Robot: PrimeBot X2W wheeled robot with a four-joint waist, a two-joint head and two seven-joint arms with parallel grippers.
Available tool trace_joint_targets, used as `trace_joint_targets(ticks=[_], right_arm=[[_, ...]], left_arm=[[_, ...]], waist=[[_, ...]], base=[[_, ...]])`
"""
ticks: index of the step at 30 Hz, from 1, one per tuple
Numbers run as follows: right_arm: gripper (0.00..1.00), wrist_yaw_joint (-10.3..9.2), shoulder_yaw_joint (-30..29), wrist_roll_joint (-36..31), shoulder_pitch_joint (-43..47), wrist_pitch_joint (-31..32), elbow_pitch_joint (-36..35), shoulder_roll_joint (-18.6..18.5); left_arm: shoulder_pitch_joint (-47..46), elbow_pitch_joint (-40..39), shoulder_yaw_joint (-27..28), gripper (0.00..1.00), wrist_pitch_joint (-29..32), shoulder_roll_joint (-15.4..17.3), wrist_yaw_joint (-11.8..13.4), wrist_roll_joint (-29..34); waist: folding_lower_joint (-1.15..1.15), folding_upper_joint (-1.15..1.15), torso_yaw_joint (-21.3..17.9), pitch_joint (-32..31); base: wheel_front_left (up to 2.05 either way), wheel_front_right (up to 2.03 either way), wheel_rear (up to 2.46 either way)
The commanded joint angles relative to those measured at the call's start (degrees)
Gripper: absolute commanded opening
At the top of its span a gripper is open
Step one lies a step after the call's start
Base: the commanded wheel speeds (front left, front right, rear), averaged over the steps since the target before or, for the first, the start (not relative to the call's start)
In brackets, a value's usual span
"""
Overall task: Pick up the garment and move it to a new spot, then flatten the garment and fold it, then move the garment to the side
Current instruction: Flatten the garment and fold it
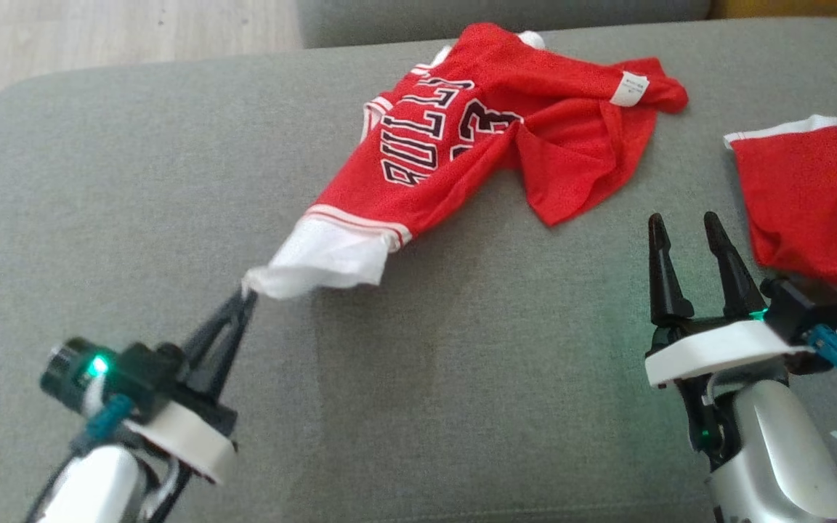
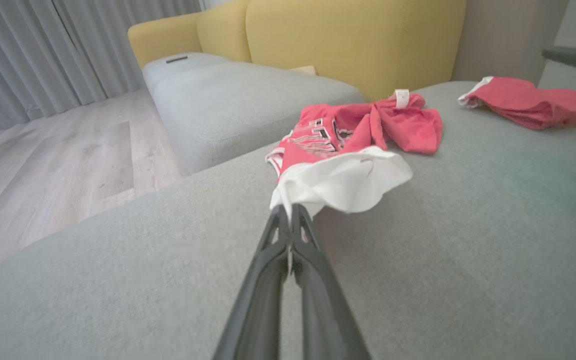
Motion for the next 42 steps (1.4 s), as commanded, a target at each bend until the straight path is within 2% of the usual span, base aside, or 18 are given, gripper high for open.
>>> trace_joint_targets(ticks=[1,2,3,4,5,10,15,20,23,29,35,42], right_arm=[[1.00,-0.05,1.19,-0.58,-0.43,0.16,-1.80,-0.04],[1.00,-0.05,1.19,-0.65,-0.23,0.32,-1.84,-0.04],[1.00,-0.05,1.18,-0.68,-0.05,0.50,-1.89,-0.04],[1.00,-0.05,1.14,-0.71,0.13,0.64,-1.93,-0.04],[1.00,-0.05,1.15,-0.69,0.28,0.78,-2.02,-0.04],[1.00,-0.05,0.94,-0.43,1.23,1.06,-2.84,-0.04],[1.00,-0.05,1.07,-0.19,2.22,1.28,-3.62,-0.04],[1.00,-0.05,1.04,-0.54,2.65,1.87,-3.63,-0.04],[1.00,-0.05,1.02,-2.06,1.58,2.96,-3.07,-0.04],[1.00,-0.05,1.48,-7.62,-2.98,6.33,1.27,-0.04],[1.00,-0.05,1.01,-14.41,-10.08,9.63,10.38,-0.08],[1.00,-0.05,-1.75,-20.15,-16.70,10.35,20.74,-0.68]], left_arm=[[-1.70,-0.92,1.74,0.00,-0.29,1.15,0.09,0.50],[-1.17,0.17,0.95,0.00,-0.29,1.07,0.09,0.66],[-0.71,1.42,0.17,0.36,-0.29,1.06,0.09,0.80],[-0.53,2.31,-0.24,0.91,-0.29,0.94,0.09,1.06],[-0.36,3.18,0.04,1.00,-0.29,0.61,0.11,1.19],[0.28,4.11,4.54,1.00,-0.29,-2.19,2.08,0.52],[1.14,0.76,13.47,1.00,-0.29,-7.82,4.01,-3.80],[2.23,-1.75,20.33,1.00,-0.29,-15.36,3.23,-6.29],[2.19,-1.90,21.33,1.00,-0.29,-17.91,2.00,-5.82],[0.51,-1.05,20.13,1.00,-0.29,-19.47,0.66,-4.96],[-1.71,0.44,17.94,1.00,-0.29,-19.91,0.19,-5.11],[-2.78,1.28,15.41,1.00,-0.29,-19.99,0.11,-6.96]], waist=[[0.00,0.00,0.41,-0.53],[0.00,0.00,0.59,-0.85],[0.00,0.00,0.71,-1.12],[0.00,0.00,0.87,-1.44],[0.00,0.00,0.97,-1.66],[0.00,0.00,1.83,-2.42],[0.00,0.00,2.61,-2.47],[0.00,0.00,3.54,-1.79],[0.00,0.00,4.24,-0.65],[0.00,0.00,5.90,1.60],[0.00,0.00,8.53,3.90],[0.00,0.00,10.99,5.43]], base=[[0.00,0.00,0.00],[0.00,0.00,0.00],[0.00,0.00,0.00],[0.00,0.00,0.00],[0.00,0.00,0.00],[0.00,0.00,0.00],[0.00,0.00,0.00],[0.00,0.00,0.00],[0.00,0.00,0.00],[0.00,0.00,0.00],[0.00,0.00,0.00],[0.00,0.00,0.00]])
